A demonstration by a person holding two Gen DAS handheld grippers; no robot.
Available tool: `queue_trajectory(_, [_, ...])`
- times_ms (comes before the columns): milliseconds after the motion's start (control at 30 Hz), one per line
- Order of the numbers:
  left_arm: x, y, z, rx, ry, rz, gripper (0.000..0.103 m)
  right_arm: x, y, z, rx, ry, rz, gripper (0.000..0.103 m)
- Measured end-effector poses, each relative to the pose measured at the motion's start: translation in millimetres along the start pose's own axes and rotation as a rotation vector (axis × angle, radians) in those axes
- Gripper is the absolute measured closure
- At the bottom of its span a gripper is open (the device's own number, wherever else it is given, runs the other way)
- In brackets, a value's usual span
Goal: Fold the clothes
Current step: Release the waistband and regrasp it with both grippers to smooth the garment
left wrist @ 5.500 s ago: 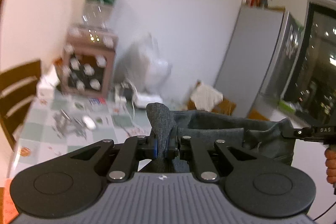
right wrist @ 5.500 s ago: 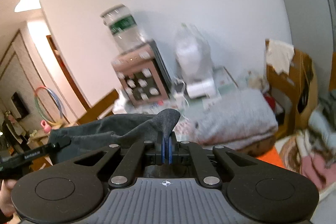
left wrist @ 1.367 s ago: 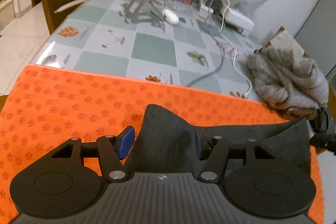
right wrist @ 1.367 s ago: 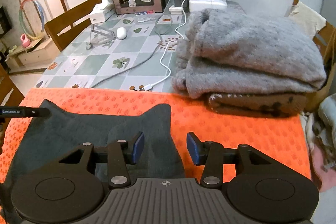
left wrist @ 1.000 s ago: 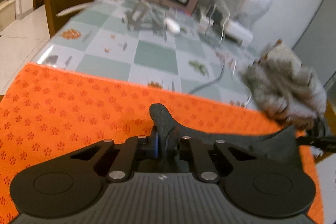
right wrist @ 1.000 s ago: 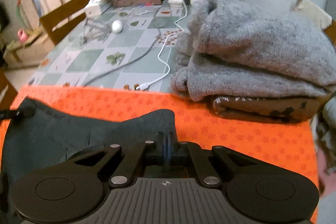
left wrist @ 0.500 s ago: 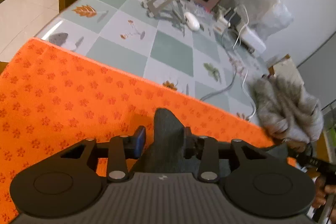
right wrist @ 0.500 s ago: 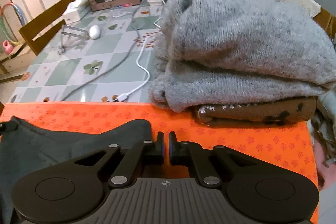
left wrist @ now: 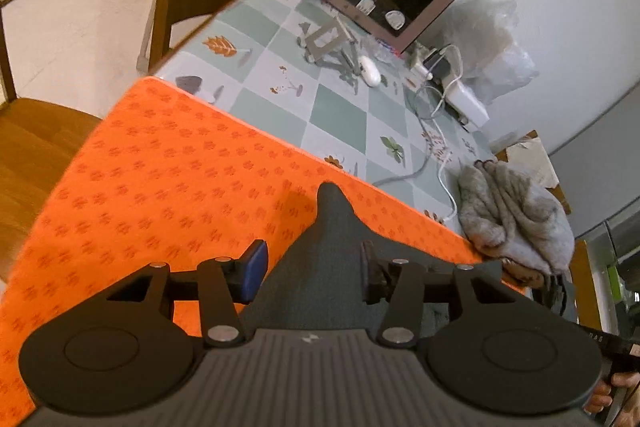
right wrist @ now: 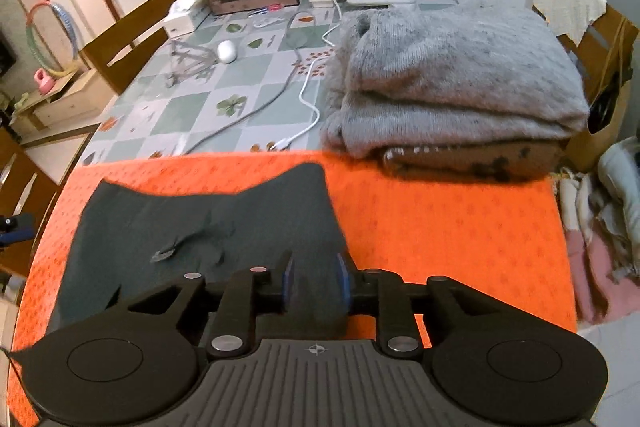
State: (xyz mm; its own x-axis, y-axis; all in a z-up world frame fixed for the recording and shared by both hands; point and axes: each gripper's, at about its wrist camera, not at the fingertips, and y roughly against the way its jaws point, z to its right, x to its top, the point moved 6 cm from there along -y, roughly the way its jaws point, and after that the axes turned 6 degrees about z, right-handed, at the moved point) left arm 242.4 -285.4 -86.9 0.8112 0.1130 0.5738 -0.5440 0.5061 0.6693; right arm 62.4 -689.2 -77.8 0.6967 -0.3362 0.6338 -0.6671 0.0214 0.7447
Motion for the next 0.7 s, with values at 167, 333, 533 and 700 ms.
queue_trajectory(167, [-27.9,34.0,2.7,-0.009,-0.084,0.011,0.048,-27.9,30.3,-10.9,0.026,0.03,-0.008,0.076])
queue_trajectory(333, [-64.4,45.5,3.6,-0.004,-0.152,0.009,0.049,-63.9,44.8,-24.6,0.044,0.058,-0.014,0.072])
queue_trajectory(533, [-97.2,44.5,10.7,-0.021,-0.227,0.009,0.062,-116.1,42.8,-38.5,0.041,0.092,-0.047,0.069])
queue_trajectory(700, [-99.1,26.1,22.2,-0.023,-0.257,0.011,0.071,-145.5,38.6,-40.5,0.023,0.07,-0.062,0.065])
